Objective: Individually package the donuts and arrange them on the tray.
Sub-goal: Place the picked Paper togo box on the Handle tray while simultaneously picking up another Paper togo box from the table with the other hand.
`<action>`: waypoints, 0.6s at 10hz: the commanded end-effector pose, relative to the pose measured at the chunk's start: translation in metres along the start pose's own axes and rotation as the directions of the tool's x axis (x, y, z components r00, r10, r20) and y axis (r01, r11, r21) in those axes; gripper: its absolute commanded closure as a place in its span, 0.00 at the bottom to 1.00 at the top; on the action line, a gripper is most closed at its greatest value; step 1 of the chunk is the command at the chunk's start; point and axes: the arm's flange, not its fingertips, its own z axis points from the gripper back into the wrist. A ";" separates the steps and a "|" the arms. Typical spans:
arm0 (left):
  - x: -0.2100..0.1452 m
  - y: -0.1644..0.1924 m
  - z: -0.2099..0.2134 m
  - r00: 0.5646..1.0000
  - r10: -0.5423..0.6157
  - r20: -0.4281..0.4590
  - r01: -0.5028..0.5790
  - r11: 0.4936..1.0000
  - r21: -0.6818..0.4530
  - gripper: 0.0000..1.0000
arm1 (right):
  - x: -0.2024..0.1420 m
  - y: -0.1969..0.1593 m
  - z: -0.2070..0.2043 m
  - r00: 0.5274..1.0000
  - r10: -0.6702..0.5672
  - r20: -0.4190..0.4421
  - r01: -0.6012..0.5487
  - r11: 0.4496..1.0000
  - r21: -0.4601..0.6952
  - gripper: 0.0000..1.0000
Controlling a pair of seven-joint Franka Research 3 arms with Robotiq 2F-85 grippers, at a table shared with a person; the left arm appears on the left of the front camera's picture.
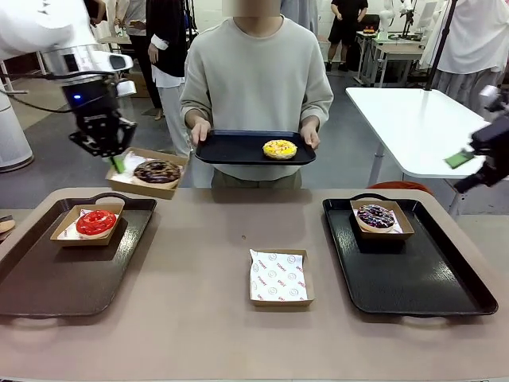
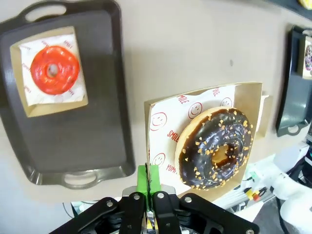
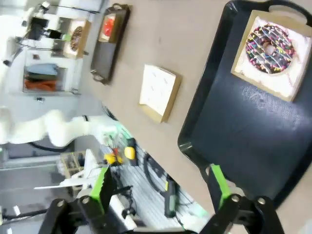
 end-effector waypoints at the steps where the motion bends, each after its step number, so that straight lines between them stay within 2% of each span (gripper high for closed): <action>1: -0.035 0.017 -0.011 0.999 -0.041 0.028 0.041 0.999 0.012 0.99 | 0.009 0.030 -0.045 0.998 -0.003 -0.062 -0.008 0.986 -0.164 0.00; 3: -0.055 0.038 -0.021 0.993 -0.048 0.110 0.035 0.992 0.118 0.99 | 0.026 0.060 -0.099 0.995 0.000 -0.103 -0.027 0.963 -0.269 0.00; 6: -0.070 0.065 -0.041 0.995 -0.018 0.096 0.003 0.987 0.160 0.99 | 0.033 0.076 -0.168 0.987 -0.006 -0.161 -0.051 0.935 -0.351 0.00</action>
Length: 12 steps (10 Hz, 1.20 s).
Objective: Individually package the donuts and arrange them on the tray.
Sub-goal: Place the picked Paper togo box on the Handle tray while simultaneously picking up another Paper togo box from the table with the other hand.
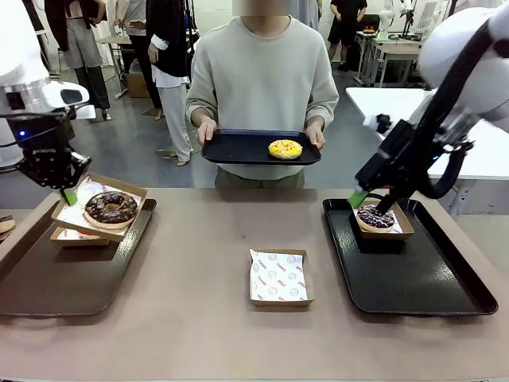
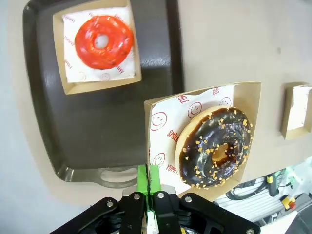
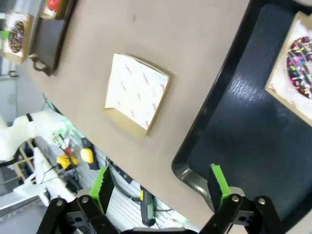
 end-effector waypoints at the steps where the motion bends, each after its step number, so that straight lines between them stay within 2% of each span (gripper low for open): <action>1: -0.009 0.013 -0.016 1.000 0.010 0.002 -0.010 1.000 0.003 0.99 | 0.004 0.007 -0.026 0.999 -0.027 -0.029 0.025 0.998 -0.061 0.00; 3: -0.010 0.014 -0.029 1.000 0.030 -0.008 -0.030 0.999 -0.014 0.99 | 0.005 0.017 -0.049 0.998 -0.009 -0.055 0.006 0.998 -0.066 0.00; 5: -0.009 0.014 -0.033 0.998 0.065 0.001 -0.065 0.998 -0.021 0.99 | -0.001 0.009 -0.038 0.998 -0.002 -0.066 0.001 1.000 -0.016 0.00; 6: -0.009 0.013 -0.031 0.999 0.030 -0.029 -0.030 1.000 -0.001 0.99 | 0.005 0.017 -0.049 0.998 0.007 -0.061 -0.008 1.000 -0.024 0.00; 12: -0.009 0.013 -0.031 0.999 0.030 -0.029 -0.030 1.000 -0.001 0.99 | 0.005 0.017 -0.049 0.998 0.007 -0.061 -0.008 1.000 -0.024 0.00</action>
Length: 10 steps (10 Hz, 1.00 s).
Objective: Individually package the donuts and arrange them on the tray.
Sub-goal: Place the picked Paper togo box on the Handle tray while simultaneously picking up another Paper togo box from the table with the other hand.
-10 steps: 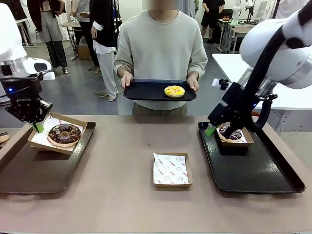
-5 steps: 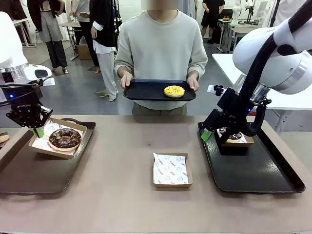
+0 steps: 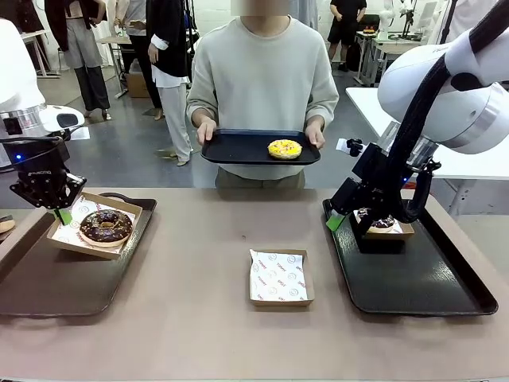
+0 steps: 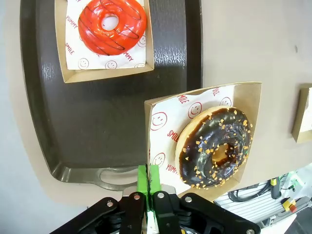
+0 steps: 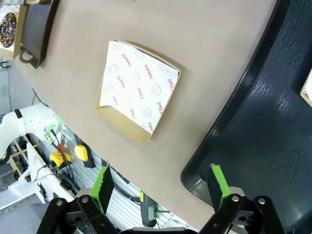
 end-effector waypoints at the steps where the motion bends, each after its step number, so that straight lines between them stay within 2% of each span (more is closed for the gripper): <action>1: 0.000 0.000 0.002 1.000 -0.004 -0.003 0.004 1.000 0.002 0.99 | 0.001 0.000 -0.001 1.000 -0.001 0.004 0.001 1.000 -0.007 0.00; 3: 0.000 0.000 0.002 1.000 -0.004 -0.003 0.004 1.000 0.002 0.99 | 0.000 0.000 0.000 1.000 0.000 0.000 0.000 1.000 0.000 0.00; 6: -0.011 0.015 -0.003 1.000 0.021 0.013 -0.021 1.000 0.001 0.99 | 0.020 0.023 -0.024 0.974 -0.218 0.056 0.225 0.960 -0.168 0.00; 7: -0.017 0.022 -0.005 1.000 0.024 0.008 -0.024 1.000 0.008 0.99 | 0.024 0.032 -0.032 0.968 -0.245 0.061 0.252 0.949 -0.188 0.00; 8: -0.022 0.030 -0.007 0.999 0.033 0.021 -0.034 0.998 0.053 0.99 | 0.028 0.042 -0.039 0.968 -0.245 0.059 0.252 0.942 -0.221 0.00; 10: -0.035 0.050 -0.012 1.000 0.007 0.015 -0.008 0.998 0.068 0.99 | 0.035 0.064 -0.056 0.976 -0.210 0.052 0.216 0.933 -0.289 0.00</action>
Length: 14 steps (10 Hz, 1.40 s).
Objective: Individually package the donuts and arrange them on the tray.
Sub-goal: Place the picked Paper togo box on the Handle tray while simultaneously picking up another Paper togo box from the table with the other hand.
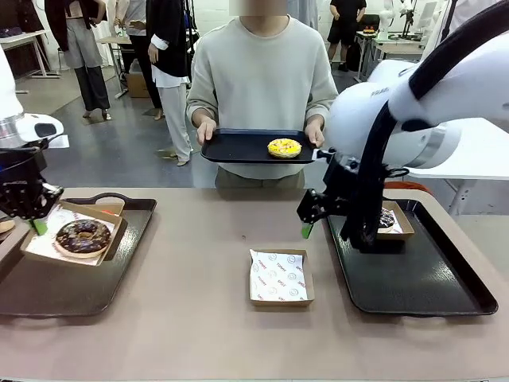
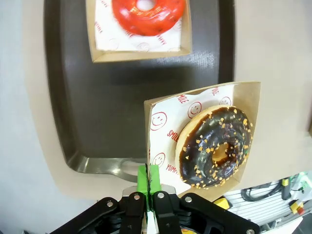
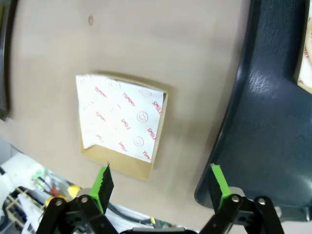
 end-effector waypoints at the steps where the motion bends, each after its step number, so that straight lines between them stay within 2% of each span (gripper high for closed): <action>1: -0.014 0.020 -0.009 0.999 -0.031 0.024 0.030 0.999 0.020 0.99 | 0.010 0.022 -0.013 1.000 0.011 -0.008 -0.012 0.997 -0.082 0.00; 5: -0.024 0.039 -0.032 0.999 -0.050 0.001 0.050 0.997 -0.056 0.99 | 0.015 0.052 -0.049 0.998 -0.049 0.042 0.057 0.975 -0.213 0.00; 7: -0.025 0.039 -0.042 0.999 -0.029 -0.023 0.027 0.996 -0.087 0.99 | 0.013 0.053 -0.058 0.997 -0.074 0.034 0.080 0.973 -0.214 0.00; 8: -0.026 0.038 -0.045 0.999 -0.014 -0.030 0.011 0.995 -0.096 0.99 | 0.011 0.051 -0.055 0.996 -0.076 0.037 0.081 0.981 -0.174 0.00; 9: -0.025 0.038 -0.037 0.999 -0.025 -0.034 0.024 0.999 -0.049 0.99 | 0.007 0.046 -0.054 0.999 -0.041 0.017 0.043 0.980 -0.196 0.00; 14: -0.025 0.036 -0.038 0.999 -0.021 -0.038 0.019 0.998 -0.061 0.99 | 0.007 0.046 -0.055 0.999 -0.051 0.015 0.053 0.980 -0.193 0.00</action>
